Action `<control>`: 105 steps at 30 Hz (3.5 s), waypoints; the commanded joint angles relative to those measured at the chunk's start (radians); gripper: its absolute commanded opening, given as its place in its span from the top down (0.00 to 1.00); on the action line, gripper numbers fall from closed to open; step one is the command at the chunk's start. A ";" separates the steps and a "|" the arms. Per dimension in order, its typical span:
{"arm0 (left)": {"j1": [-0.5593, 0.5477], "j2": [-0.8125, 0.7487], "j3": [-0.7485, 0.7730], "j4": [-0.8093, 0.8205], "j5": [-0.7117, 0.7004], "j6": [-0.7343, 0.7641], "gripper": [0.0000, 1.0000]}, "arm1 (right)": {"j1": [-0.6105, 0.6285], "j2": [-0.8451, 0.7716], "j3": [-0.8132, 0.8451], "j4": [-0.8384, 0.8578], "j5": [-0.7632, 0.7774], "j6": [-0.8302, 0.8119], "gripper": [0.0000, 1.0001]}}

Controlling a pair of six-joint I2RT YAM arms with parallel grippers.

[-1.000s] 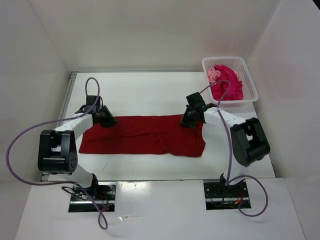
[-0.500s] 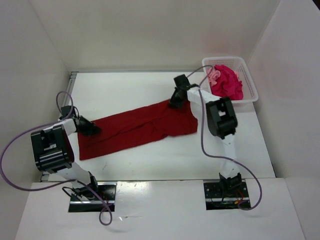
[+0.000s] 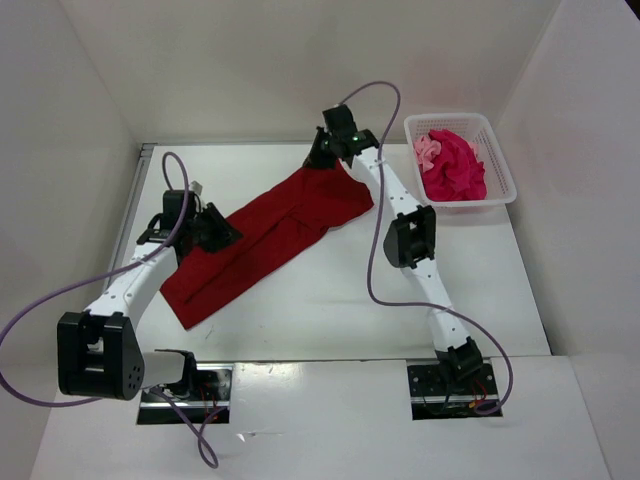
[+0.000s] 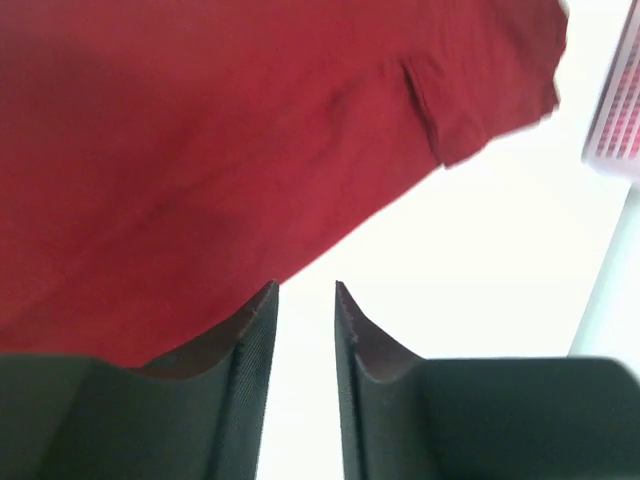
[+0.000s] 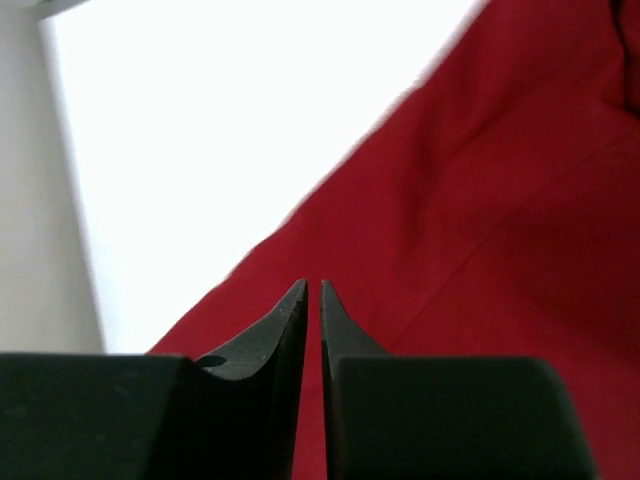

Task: Fold and stack the t-shirts
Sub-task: Rotate the tshirt 90 degrees

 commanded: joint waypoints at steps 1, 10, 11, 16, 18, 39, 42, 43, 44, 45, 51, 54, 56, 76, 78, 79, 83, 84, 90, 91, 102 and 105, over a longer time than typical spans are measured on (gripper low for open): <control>-0.059 -0.017 0.004 -0.028 -0.003 0.015 0.65 | 0.055 -0.287 -0.014 -0.142 0.010 -0.142 0.85; -0.111 -0.066 -0.042 -0.065 0.020 0.095 0.86 | 0.021 -0.932 -1.368 0.383 0.007 -0.111 1.00; -0.111 -0.066 -0.042 -0.065 0.020 0.095 0.86 | 0.001 -0.932 -1.406 0.372 0.020 -0.137 1.00; -0.137 -0.066 -0.033 -0.074 0.020 0.095 0.87 | -0.067 -0.859 -1.442 0.383 0.057 -0.156 1.00; -0.137 -0.066 -0.033 -0.074 0.020 0.104 0.87 | -0.081 -0.816 -1.416 0.383 0.071 -0.176 1.00; -0.177 -0.019 0.073 -0.105 0.070 0.113 0.82 | -0.122 -0.351 -0.612 0.160 0.132 -0.185 0.85; -0.186 -0.019 0.102 -0.105 0.071 0.114 0.81 | -0.110 -0.552 -0.835 0.240 0.106 -0.171 0.63; -0.186 -0.010 0.111 -0.105 0.071 0.114 0.79 | -0.110 -0.609 -1.011 0.272 0.090 -0.159 0.59; -0.186 -0.010 0.111 -0.114 0.060 0.114 0.79 | -0.075 -0.663 -1.099 0.344 0.071 -0.145 0.54; -0.186 0.000 0.126 -0.114 0.048 0.123 0.79 | -0.052 -0.715 -1.183 0.381 0.054 -0.107 0.52; -0.099 0.047 0.114 -0.103 0.087 0.141 0.75 | 0.299 -0.831 -1.537 0.643 -0.098 0.107 0.46; -0.020 0.034 0.082 -0.103 0.098 0.141 0.72 | 0.384 -0.751 -1.524 0.753 -0.139 0.203 0.46; 0.000 0.010 0.070 -0.112 0.075 0.150 0.69 | 0.393 -0.678 -1.487 0.754 -0.126 0.221 0.46; -0.032 -0.054 0.028 -0.154 0.046 0.179 0.10 | 0.292 -0.808 -1.626 0.651 0.060 0.235 1.00; -0.068 -0.028 0.019 -0.134 0.057 0.170 0.17 | 0.219 -0.910 -1.770 0.608 0.060 0.182 1.00; -0.103 -0.017 0.019 -0.134 0.057 0.170 0.28 | 0.191 -1.002 -1.852 0.582 0.060 0.166 1.00; -0.209 0.003 0.019 -0.146 0.026 0.149 0.64 | 0.048 -1.209 -2.022 0.528 0.011 0.093 0.87; -0.232 0.015 0.019 -0.169 0.014 0.140 0.68 | 0.030 -1.238 -2.036 0.499 0.002 0.093 0.67; -0.390 0.015 -0.029 -0.281 -0.022 0.068 0.51 | 0.073 -1.442 -2.106 0.412 0.002 0.189 0.46; -0.404 0.015 -0.038 -0.293 -0.003 0.057 0.47 | 0.088 -1.470 -2.156 0.412 0.002 0.233 0.46; -0.618 0.050 -0.208 -0.264 0.147 -0.080 0.33 | 0.212 -1.803 -2.408 0.280 0.025 0.488 0.40; -0.747 0.104 -0.219 -0.201 0.147 -0.147 0.34 | 0.252 -1.803 -2.408 0.208 0.048 0.528 0.46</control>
